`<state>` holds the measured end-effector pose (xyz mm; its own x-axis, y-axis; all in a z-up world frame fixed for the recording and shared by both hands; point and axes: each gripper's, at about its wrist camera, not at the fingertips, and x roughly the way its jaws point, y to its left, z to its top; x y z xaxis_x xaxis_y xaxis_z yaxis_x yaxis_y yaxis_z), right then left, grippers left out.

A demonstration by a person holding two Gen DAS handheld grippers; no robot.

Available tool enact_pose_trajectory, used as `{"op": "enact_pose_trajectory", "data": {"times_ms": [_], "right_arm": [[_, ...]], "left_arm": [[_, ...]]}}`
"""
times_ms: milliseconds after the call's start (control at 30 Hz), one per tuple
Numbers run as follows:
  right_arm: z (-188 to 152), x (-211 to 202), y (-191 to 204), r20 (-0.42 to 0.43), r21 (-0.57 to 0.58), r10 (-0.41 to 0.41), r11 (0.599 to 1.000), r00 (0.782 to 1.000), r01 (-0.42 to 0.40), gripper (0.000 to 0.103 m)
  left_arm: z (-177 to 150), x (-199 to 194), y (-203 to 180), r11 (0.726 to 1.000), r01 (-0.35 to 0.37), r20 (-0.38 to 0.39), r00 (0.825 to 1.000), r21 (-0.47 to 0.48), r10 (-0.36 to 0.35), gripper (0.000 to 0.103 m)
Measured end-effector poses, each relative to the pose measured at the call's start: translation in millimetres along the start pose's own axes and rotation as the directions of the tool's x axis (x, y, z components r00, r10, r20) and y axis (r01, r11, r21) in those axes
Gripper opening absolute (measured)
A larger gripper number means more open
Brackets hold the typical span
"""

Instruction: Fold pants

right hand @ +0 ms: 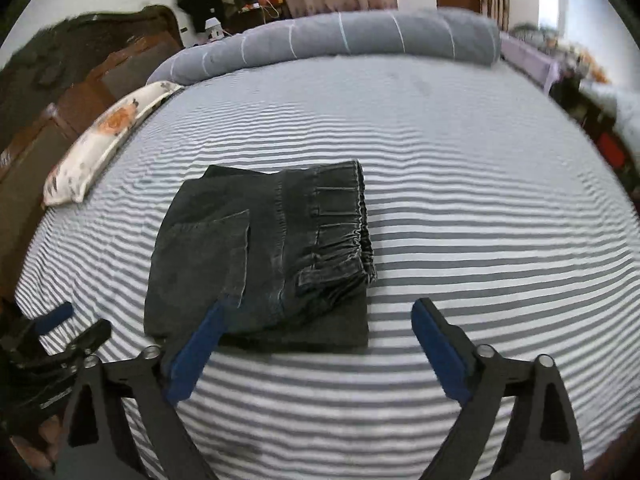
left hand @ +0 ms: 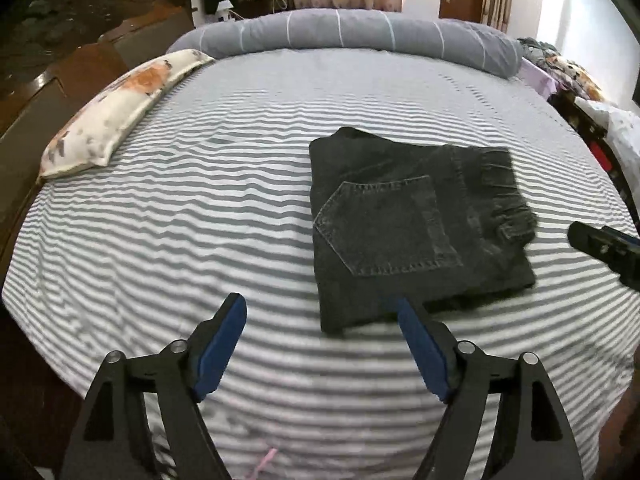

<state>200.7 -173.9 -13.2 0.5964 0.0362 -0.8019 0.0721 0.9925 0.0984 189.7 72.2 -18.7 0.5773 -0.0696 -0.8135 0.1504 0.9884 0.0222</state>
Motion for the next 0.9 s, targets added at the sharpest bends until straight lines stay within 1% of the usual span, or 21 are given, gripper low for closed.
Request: {"op": "enact_pose_trajectory", "data": {"times_ms": [100,133,267,400,533,600,900], "right_arm": [[-13,-23,18,0.031,-0.041,-0.033,0.999,0.999,0.034,0.096],[-17,-29,23,0.031,-0.045,-0.035,0.998,0.999,0.036,0.098],[-31,-48,36,0.054,-0.035,-0.022,0.999,0.998,0.024,0.100],[-42,-56,41,0.053,-0.020,-0.018,1.000,0.998,0.019,0.101],[-52,-62,43,0.053,-0.035,-0.039,0.999,0.998,0.040,0.101],[-57,-65,44,0.056,-0.039,-0.034,0.999,0.998,0.037,0.101],[-67,-74,41,0.056,-0.029,-0.019,0.999,0.998,0.021,0.101]], "left_arm": [[-7,-20,-3,1.000,-0.022,0.020,1.000,0.011,0.022,0.080],[-10,-25,-3,1.000,-0.027,0.024,0.999,0.009,0.027,0.080],[-20,-46,-5,0.999,-0.036,0.049,0.998,-0.011,0.036,0.080],[-30,-59,-8,0.999,-0.044,0.058,0.997,-0.014,0.045,0.080],[-38,-67,-6,0.998,-0.043,0.058,0.997,-0.047,0.046,0.080],[-41,-71,-7,0.998,-0.041,0.062,0.997,-0.056,0.044,0.080],[-49,-87,-17,0.997,-0.060,0.095,0.993,-0.039,0.064,0.080]]}}
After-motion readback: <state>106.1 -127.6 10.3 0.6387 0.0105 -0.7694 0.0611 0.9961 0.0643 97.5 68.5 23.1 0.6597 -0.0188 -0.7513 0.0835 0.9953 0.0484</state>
